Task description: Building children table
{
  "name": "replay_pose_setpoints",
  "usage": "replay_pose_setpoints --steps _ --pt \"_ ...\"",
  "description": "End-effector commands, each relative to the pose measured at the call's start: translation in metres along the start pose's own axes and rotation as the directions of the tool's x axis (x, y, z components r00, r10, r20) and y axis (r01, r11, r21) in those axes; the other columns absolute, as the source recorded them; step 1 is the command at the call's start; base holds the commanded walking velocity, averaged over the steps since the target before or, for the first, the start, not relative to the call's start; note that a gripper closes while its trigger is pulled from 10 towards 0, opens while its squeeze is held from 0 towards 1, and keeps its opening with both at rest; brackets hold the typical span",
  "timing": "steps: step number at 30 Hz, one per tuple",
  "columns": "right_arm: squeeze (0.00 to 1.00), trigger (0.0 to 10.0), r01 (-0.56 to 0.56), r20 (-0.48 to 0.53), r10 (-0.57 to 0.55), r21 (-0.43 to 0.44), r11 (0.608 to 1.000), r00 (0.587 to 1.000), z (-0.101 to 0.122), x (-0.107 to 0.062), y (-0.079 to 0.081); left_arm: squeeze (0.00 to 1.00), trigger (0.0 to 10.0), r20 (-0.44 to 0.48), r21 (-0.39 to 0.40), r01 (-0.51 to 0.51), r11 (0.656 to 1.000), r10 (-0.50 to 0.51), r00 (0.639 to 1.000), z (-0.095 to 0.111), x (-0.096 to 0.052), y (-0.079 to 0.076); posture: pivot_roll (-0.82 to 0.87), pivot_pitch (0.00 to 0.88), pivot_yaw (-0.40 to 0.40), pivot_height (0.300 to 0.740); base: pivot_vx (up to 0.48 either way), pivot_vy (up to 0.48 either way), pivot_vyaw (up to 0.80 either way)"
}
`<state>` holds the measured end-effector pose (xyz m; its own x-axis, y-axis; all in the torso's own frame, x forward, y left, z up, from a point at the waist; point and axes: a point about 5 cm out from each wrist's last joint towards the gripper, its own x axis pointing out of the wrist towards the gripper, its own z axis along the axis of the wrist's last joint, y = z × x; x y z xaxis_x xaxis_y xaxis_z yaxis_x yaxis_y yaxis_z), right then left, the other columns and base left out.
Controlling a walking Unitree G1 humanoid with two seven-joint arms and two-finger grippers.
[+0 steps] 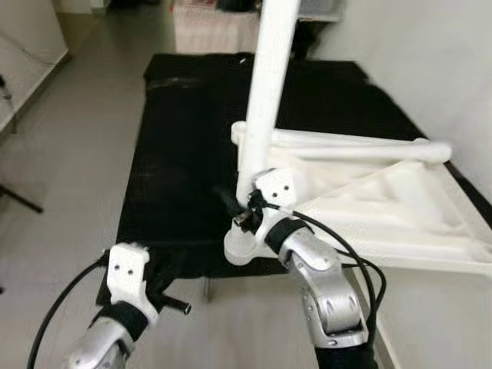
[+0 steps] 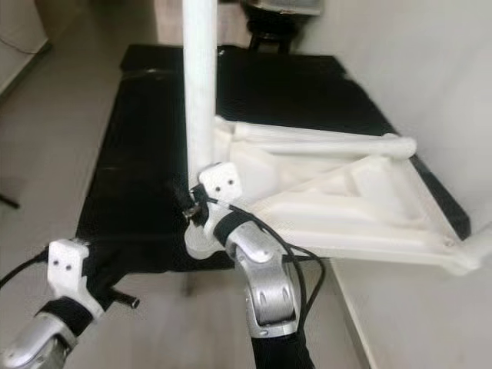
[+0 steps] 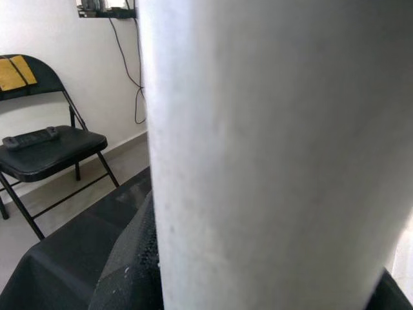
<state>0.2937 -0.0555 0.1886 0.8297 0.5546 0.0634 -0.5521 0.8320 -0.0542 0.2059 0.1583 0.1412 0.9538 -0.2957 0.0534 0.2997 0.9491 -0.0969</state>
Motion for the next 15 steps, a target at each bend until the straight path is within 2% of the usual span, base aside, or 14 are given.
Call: replay_pose_setpoints --steps 1,2,5,6,7,9,10,11,12,13,14,15 --pt "0.0 0.0 0.082 -0.211 -0.067 0.065 0.995 0.975 -0.037 0.002 0.003 0.0 10.0 -0.009 0.004 -0.021 1.0 0.021 1.0 -0.003 -0.002 0.002 -0.14 0.115 -0.122 0.74 0.0 0.0 0.0" --pt "0.0 10.0 0.078 -0.218 -0.061 0.069 0.995 0.974 -0.036 0.002 0.004 0.0 10.0 -0.006 0.003 -0.022 1.0 0.022 1.0 -0.003 -0.002 0.002 -0.14 0.118 -0.125 0.74 0.0 0.0 0.0" --pt "0.0 10.0 0.036 -0.211 -0.018 0.084 0.996 0.977 -0.03 0.0 0.011 0.0 10.0 -0.004 -0.001 -0.012 1.0 0.012 1.0 -0.003 -0.001 0.001 -0.14 0.121 -0.127 0.74 0.0 0.0 0.0" --pt "1.0 10.0 -0.031 -0.165 0.047 0.098 0.995 0.985 -0.021 0.003 0.013 0.0 10.0 -0.004 -0.003 -0.006 1.0 0.006 1.0 -0.003 -0.001 0.0 -0.15 0.132 -0.129 0.74 0.0 0.0 0.0" --pt "1.0 10.0 -0.031 -0.165 0.047 0.098 0.995 0.985 -0.021 0.003 0.013 0.0 10.0 -0.004 -0.003 -0.006 1.0 0.006 1.0 -0.003 -0.001 0.0 -0.15 0.132 -0.129 0.74 0.0 0.0 0.0" --pt "1.0 10.0 -0.208 -0.041 0.212 0.089 0.974 0.976 0.003 0.012 0.012 0.0 10.0 -0.002 -0.008 0.001 1.0 -0.001 1.0 -0.002 -0.001 -0.002 -0.15 0.14 -0.131 0.74 0.0 0.0 0.0" --pt "1.0 10.0 -0.208 -0.041 0.212 0.089 0.974 0.976 0.003 0.012 0.012 0.0 10.0 -0.002 -0.008 0.001 1.0 -0.001 1.0 -0.002 -0.001 -0.002 -0.15 0.14 -0.131 0.74 0.0 0.0 0.0" --pt "1.0 10.0 -0.309 0.013 0.309 0.059 0.949 0.951 0.014 0.015 0.008 0.0 10.0 0.001 -0.01 0.003 1.0 -0.003 1.0 -0.002 -0.002 -0.004 -0.14 0.152 -0.139 0.74 0.0 0.0 0.0" --pt "1.0 10.0 -0.442 0.039 0.441 0.012 0.897 0.897 0.025 0.018 0.002 0.0 10.0 0.003 -0.012 0.005 1.0 -0.005 1.0 -0.001 -0.003 -0.005 -0.14 0.162 -0.145 0.74 0.0 0.0 0.0" --pt "1.0 10.0 -0.442 0.039 0.441 0.012 0.897 0.897 0.025 0.018 0.002 0.0 10.0 0.003 -0.012 0.005 1.0 -0.005 1.0 -0.001 -0.003 -0.005 -0.14 0.162 -0.145 0.74 0.0 0.0 0.0" --pt "1.0 10.0 -0.52 0.045 0.52 -0.02 0.854 0.853 0.031 0.018 -0.003 0.0 10.0 0.005 -0.014 0.005 1.0 -0.005 1.0 -0.001 -0.004 -0.007 -0.14 0.165 -0.146 0.74 0.0 0.0 0.0" --pt "0.6 10.0 -0.574 0.04 0.577 -0.062 0.816 0.816 0.036 0.018 -0.008 0.0 10.0 0.007 -0.014 0.006 1.0 -0.006 1.0 0.0 -0.005 -0.008 -0.13 0.177 -0.151 0.74 0.0 0.0 0.0"
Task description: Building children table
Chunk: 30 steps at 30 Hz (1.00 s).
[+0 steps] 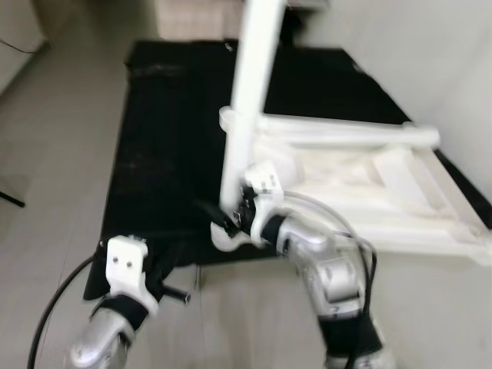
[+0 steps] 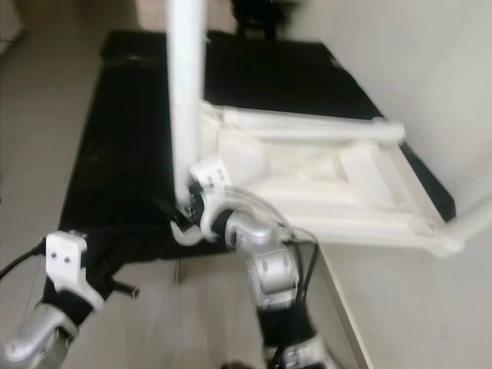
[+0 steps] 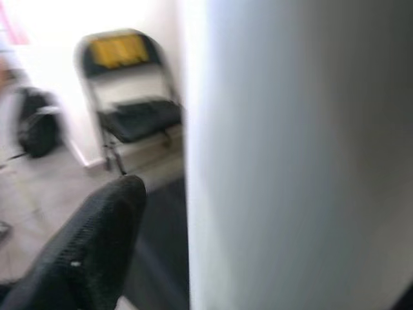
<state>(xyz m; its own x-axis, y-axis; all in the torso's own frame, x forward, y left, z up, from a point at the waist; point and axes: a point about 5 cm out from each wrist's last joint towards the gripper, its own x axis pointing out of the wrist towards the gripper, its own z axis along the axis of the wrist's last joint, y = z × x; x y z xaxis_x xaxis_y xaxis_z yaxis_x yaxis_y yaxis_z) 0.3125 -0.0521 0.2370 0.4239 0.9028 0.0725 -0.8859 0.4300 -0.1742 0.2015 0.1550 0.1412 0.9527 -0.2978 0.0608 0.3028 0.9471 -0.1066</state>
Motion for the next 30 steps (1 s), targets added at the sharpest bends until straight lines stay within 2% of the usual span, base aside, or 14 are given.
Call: replay_pose_setpoints --steps 1,2,3,4,5,6,7,13,14,15,19,24,28,30 --pt "0.6 10.0 -0.16 -0.011 0.16 0.001 0.987 0.987 -0.008 -0.003 0.001 0.0 10.0 0.0 -0.005 0.003 1.0 -0.003 1.0 0.001 -0.003 -0.005 -0.13 0.177 -0.151 0.74 0.0 0.0 0.0" --pt "0.05 10.0 -0.207 -0.023 0.206 -0.02 0.978 0.978 -0.007 -0.004 -0.001 0.0 10.0 0.0 -0.006 0.003 1.0 -0.003 1.0 0.001 -0.004 -0.005 -0.13 0.177 -0.151 0.74 0.0 0.0 0.0" --pt "0.05 10.0 -0.207 -0.023 0.206 -0.02 0.978 0.978 -0.007 -0.004 -0.001 0.0 10.0 0.0 -0.006 0.003 1.0 -0.003 1.0 0.001 -0.004 -0.005 -0.13 0.177 -0.151 0.74 0.0 0.0 0.0" --pt "0.0 10.0 -0.3 -0.049 0.297 -0.049 0.953 0.954 -0.004 -0.005 -0.006 0.0 10.0 0.0 -0.008 0.003 1.0 -0.003 1.0 0.001 -0.006 -0.007 -0.11 0.197 -0.158 0.74 0.0 0.0 0.0" --pt "0.0 10.0 -0.389 -0.077 0.384 -0.056 0.92 0.92 -0.002 -0.005 -0.011 0.0 10.0 -0.005 -0.011 0.002 1.0 -0.002 1.0 0.002 -0.008 -0.009 -0.1 0.206 -0.16 0.74 0.0 0.0 0.0" --pt "0.0 10.0 -0.389 -0.077 0.384 -0.056 0.92 0.92 -0.002 -0.005 -0.011 0.0 10.0 -0.005 -0.011 0.002 1.0 -0.002 1.0 0.002 -0.008 -0.009 -0.1 0.206 -0.16 0.74 0.0 0.0 0.0" --pt "0.0 10.0 -0.441 -0.094 0.435 -0.054 0.896 0.895 0.0 -0.005 -0.015 0.0 10.0 -0.008 -0.014 0.001 1.0 -0.002 1.0 0.002 -0.01 -0.01 -0.1 0.206 -0.16 0.74 0.0 0.0 0.0" --pt "0.0 10.0 -0.496 -0.117 0.487 -0.06 0.867 0.866 0.009 0.007 -0.027 0.0 10.0 -0.024 -0.022 0.003 1.0 -0.004 1.0 0.003 -0.019 -0.016 -0.07 0.243 -0.157 0.74 0.0 0.0 0.0" --pt "0.0 3.8 -0.518 -0.106 0.511 -0.042 0.855 0.853 0.012 0.013 -0.031 0.0 10.0 -0.033 -0.027 0.005 1.0 -0.006 0.999 0.004 -0.022 -0.018 -0.06 0.256 -0.156 0.74 0.0 0.0 0.0" --pt "0.0 0.2 -0.534 -0.099 0.53 -0.03 0.845 0.842 0.012 0.015 -0.033 0.0 10.0 -0.037 -0.03 0.006 1.0 -0.007 0.999 0.004 -0.023 -0.019 -0.06 0.261 -0.157 0.74 0.0 0.0 0.0" --pt "0.0 0.0 -0.571 -0.095 0.567 -0.021 0.82 0.818 0.012 0.016 -0.035 0.0 10.0 -0.044 -0.035 0.007 0.999 -0.008 0.999 0.004 -0.027 -0.021 -0.05 0.272 -0.155 0.74 0.0 0.0 0.0" --pt "0.0 0.0 -0.579 -0.085 0.576 -0.014 0.815 0.813 0.013 0.016 -0.037 0.0 10.0 -0.046 -0.037 0.007 0.999 -0.008 0.999 0.005 -0.028 -0.022 -0.05 0.275 -0.153 0.74 0.0 0.0 0.0" --pt "0.0 0.0 -0.538 -0.087 0.533 -0.037 0.842 0.841 0.012 0.014 -0.044 0.0 10.0 -0.049 -0.038 0.007 0.999 -0.008 0.999 0.005 -0.028 -0.022 -0.06 0.268 -0.148 0.74 0.0 0.0 0.0" --pt "0.0 0.0 -0.468 -0.07 0.464 -0.075 0.88 0.883 0.015 0.011 -0.052 0.0 10.0 -0.053 -0.039 0.007 0.999 -0.009 0.999 0.004 -0.026 -0.022 -0.07 0.259 -0.149 0.74 0.0 0.0 0.0"
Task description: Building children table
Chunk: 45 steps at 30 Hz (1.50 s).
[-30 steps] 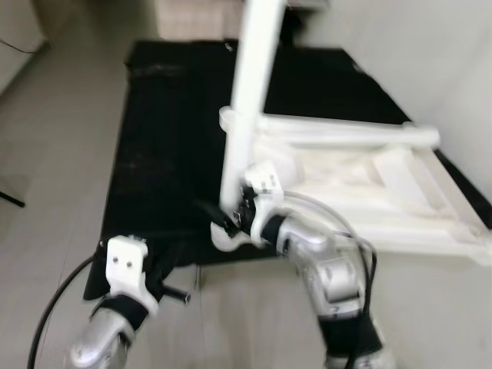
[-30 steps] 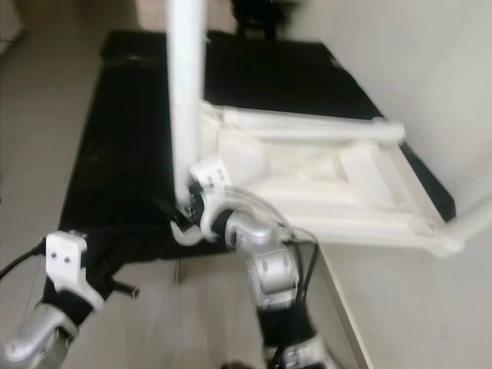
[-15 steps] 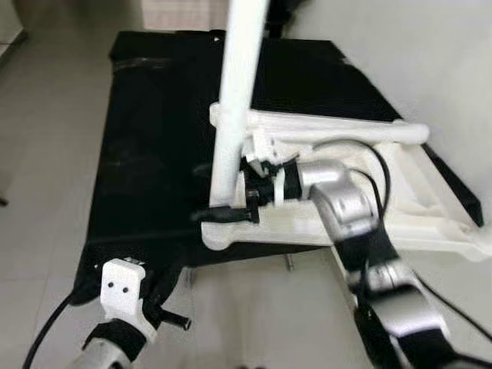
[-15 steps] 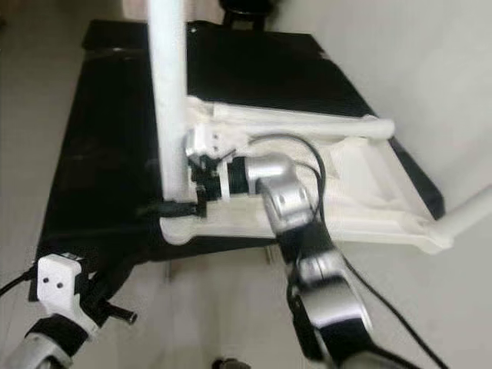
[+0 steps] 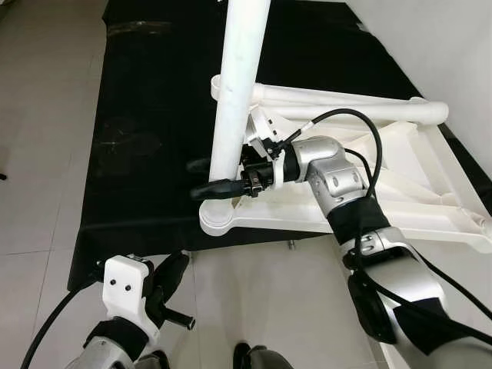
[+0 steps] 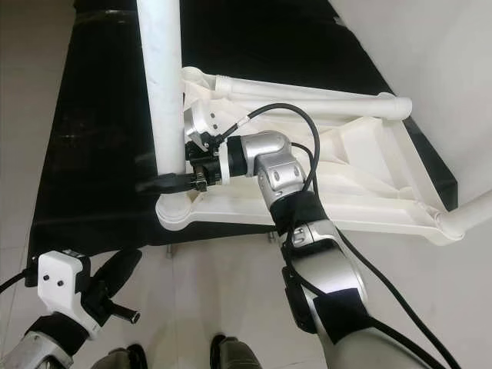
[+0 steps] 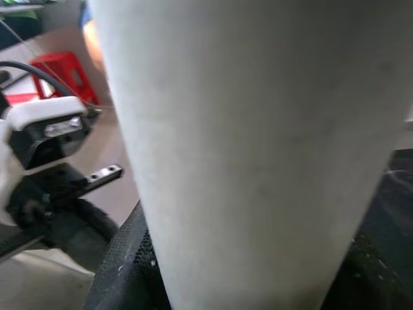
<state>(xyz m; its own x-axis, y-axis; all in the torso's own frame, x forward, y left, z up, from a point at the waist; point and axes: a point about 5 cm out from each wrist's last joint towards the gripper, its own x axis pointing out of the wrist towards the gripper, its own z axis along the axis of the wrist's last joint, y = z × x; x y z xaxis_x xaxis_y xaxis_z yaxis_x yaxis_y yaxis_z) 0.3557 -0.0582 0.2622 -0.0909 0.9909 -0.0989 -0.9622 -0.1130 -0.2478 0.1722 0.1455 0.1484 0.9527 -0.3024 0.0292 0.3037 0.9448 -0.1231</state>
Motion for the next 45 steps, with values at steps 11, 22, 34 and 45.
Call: replay_pose_setpoints --steps 11,22,34,45 --pt "0.0 0.0 0.829 -0.219 -0.8 0.154 0.537 0.558 -0.07 -0.019 0.037 0.0 10.0 0.0 -0.007 0.005 1.0 -0.005 1.0 -0.004 0.012 0.008 -0.15 0.182 -0.135 0.74 0.0 0.0 0.0" --pt "0.0 0.0 0.884 -0.314 -0.843 0.324 0.338 0.437 -0.091 0.058 0.056 0.0 10.0 0.011 0.012 -0.01 1.0 0.01 1.0 -0.01 0.028 0.018 -0.13 0.108 -0.142 0.74 0.0 0.0 0.0" --pt "1.0 10.0 0.709 -0.085 -0.753 0.419 0.568 0.653 -0.049 0.059 0.058 0.0 10.0 0.031 0.004 -0.023 1.0 0.023 0.999 -0.01 0.029 0.018 -0.14 0.119 -0.158 0.74 0.0 0.0 0.0" --pt "0.0 10.0 0.305 0.056 -0.314 0.133 0.943 0.948 -0.026 0.021 0.045 0.0 10.0 0.04 -0.005 -0.017 1.0 0.018 0.999 -0.01 0.027 0.014 -0.12 0.136 -0.174 0.74 0.0 0.0 0.0"
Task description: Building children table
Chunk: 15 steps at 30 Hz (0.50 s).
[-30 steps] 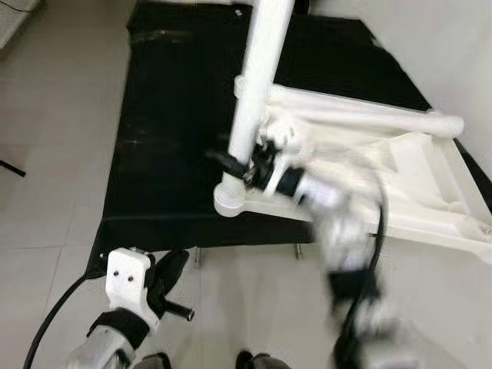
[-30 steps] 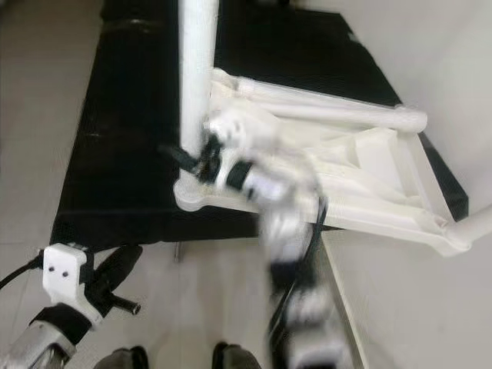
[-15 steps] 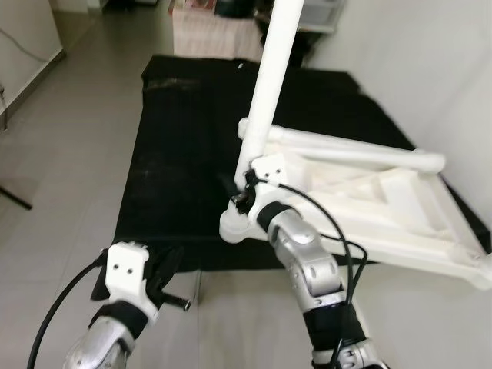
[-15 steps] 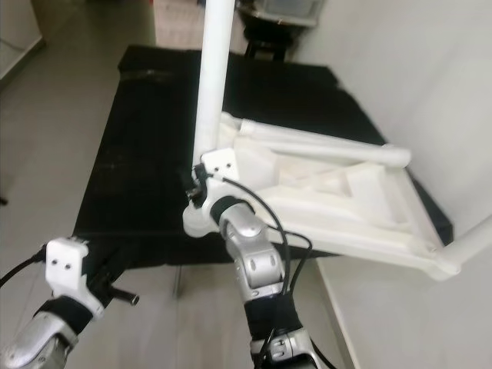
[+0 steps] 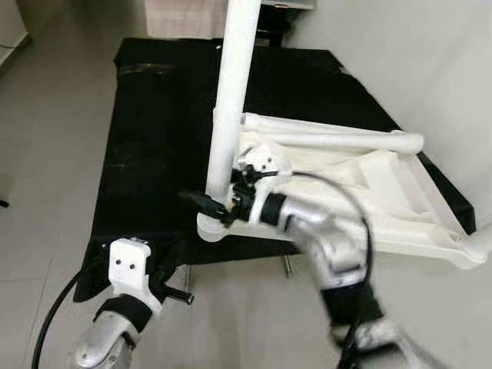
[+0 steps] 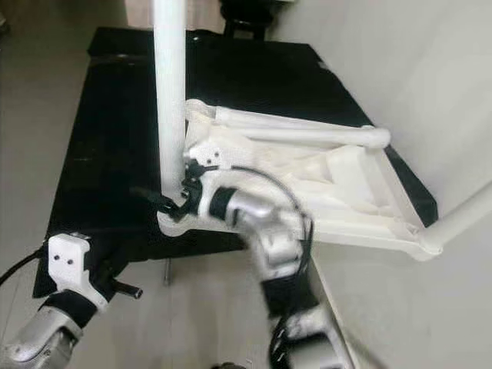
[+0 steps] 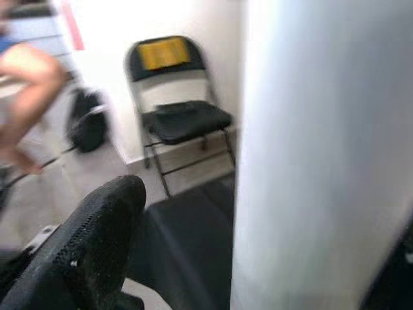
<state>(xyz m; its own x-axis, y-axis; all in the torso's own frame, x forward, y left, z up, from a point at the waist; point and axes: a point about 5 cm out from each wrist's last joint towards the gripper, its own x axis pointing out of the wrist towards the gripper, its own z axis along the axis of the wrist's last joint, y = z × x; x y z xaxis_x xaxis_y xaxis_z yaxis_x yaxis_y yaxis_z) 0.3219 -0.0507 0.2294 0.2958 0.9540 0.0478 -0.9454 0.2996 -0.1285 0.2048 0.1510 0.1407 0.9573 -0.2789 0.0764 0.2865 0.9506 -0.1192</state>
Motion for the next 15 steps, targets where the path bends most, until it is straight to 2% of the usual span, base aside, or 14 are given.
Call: replay_pose_setpoints --steps 1,7,8,9,10,11,12,14,15 --pt "0.0 10.0 -0.131 -0.012 0.131 -0.023 0.991 0.991 -0.003 0.004 0.004 0.0 10.0 -0.01 -0.01 -0.001 1.0 0.001 1.0 -0.003 -0.003 -0.003 -0.11 0.14 -0.176 0.74 0.0 0.0 0.0" --pt "0.0 10.0 -0.242 -0.091 0.236 -0.054 0.969 0.967 -0.004 0.0 -0.009 0.0 10.0 -0.012 -0.013 -0.003 1.0 0.003 1.0 -0.003 -0.005 -0.005 -0.1 0.151 -0.176 0.74 0.0 0.0 0.0" --pt "0.0 7.9 -0.267 -0.108 0.26 -0.053 0.962 0.96 -0.004 -0.002 -0.011 0.0 10.0 -0.013 -0.014 -0.003 1.0 0.003 1.0 -0.002 -0.006 -0.006 -0.1 0.154 -0.177 0.74 0.0 0.0 0.0" --pt "0.0 7.9 -0.267 -0.108 0.26 -0.053 0.962 0.96 -0.004 -0.002 -0.011 0.0 10.0 -0.013 -0.014 -0.003 1.0 0.003 1.0 -0.002 -0.006 -0.006 -0.1 0.154 -0.177 0.74 0.0 0.0 0.0" --pt "0.0 0.0 -0.302 -0.113 0.296 -0.041 0.953 0.949 -0.004 -0.004 -0.011 0.0 10.0 -0.014 -0.015 -0.003 1.0 0.002 1.0 -0.002 -0.007 -0.006 -0.1 0.163 -0.176 0.74 0.0 0.0 0.0" --pt "0.0 0.0 -0.302 -0.113 0.296 -0.041 0.953 0.949 -0.004 -0.004 -0.011 0.0 10.0 -0.014 -0.015 -0.003 1.0 0.002 1.0 -0.002 -0.007 -0.006 -0.1 0.163 -0.176 0.74 0.0 0.0 0.0" --pt "0.0 0.0 -0.346 -0.11 0.341 -0.023 0.938 0.933 -0.004 -0.007 -0.011 0.0 10.0 -0.015 -0.017 -0.002 1.0 0.002 1.0 -0.002 -0.008 -0.006 -0.1 0.169 -0.174 0.74 0.0 0.0 0.0" --pt "0.0 0.0 -0.346 -0.11 0.341 -0.023 0.938 0.933 -0.004 -0.007 -0.011 0.0 10.0 -0.015 -0.017 -0.002 1.0 0.002 1.0 -0.002 -0.008 -0.006 -0.1 0.169 -0.174 0.74 0.0 0.0 0.0" --pt "0.0 0.0 -0.393 -0.099 0.392 0.003 0.919 0.915 -0.006 -0.012 -0.011 0.0 10.0 -0.019 -0.019 -0.002 1.0 0.002 1.0 -0.002 -0.009 -0.007 -0.11 0.164 -0.175 0.74 0.0 0.0 0.0"
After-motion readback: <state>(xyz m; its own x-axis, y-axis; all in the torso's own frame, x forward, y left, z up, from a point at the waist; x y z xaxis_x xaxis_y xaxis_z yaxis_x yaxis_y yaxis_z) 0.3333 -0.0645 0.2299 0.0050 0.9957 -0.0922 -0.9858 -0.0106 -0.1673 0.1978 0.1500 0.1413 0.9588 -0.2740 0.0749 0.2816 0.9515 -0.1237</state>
